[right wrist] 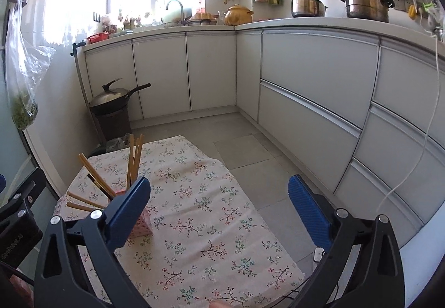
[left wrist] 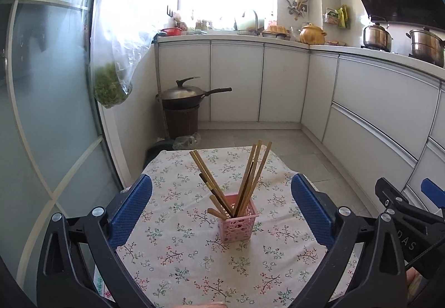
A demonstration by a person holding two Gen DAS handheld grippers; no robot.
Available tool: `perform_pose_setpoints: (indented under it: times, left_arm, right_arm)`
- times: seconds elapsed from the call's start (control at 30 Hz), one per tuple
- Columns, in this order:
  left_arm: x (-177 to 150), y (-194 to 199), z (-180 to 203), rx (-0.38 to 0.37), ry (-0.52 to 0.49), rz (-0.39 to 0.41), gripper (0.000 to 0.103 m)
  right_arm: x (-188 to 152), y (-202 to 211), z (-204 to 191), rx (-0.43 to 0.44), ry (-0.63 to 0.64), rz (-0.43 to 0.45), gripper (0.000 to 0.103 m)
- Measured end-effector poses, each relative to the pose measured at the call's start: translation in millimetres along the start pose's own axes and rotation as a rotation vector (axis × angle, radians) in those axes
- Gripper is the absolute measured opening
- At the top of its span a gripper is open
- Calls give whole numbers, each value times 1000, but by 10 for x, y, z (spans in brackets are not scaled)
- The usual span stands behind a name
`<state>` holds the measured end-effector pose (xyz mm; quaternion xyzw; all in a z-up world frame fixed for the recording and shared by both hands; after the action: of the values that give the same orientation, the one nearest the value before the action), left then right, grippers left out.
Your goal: Organize utensils
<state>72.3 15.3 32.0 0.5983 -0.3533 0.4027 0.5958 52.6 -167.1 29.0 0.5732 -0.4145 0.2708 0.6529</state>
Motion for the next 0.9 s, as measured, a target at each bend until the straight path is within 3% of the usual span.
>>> perform_pose_setpoints:
  times: [0.9]
  left_arm:
    - [-57,-107,5,9,5,-17,96]
  right_arm:
    - [-76,-138,32,17,-20,-53,96]
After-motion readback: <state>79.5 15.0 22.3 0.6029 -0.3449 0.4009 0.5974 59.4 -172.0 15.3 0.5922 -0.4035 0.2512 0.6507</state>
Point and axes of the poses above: each gripper's, at about its wrist camera, not at the fingertips, and y roughly against the way its jaws point, z to its right, x to its top, the point moved 4 cm from there along -y, roughly the way its jaws point, and after that the axes turned 3 degrees about y, right-handed, at the moved point
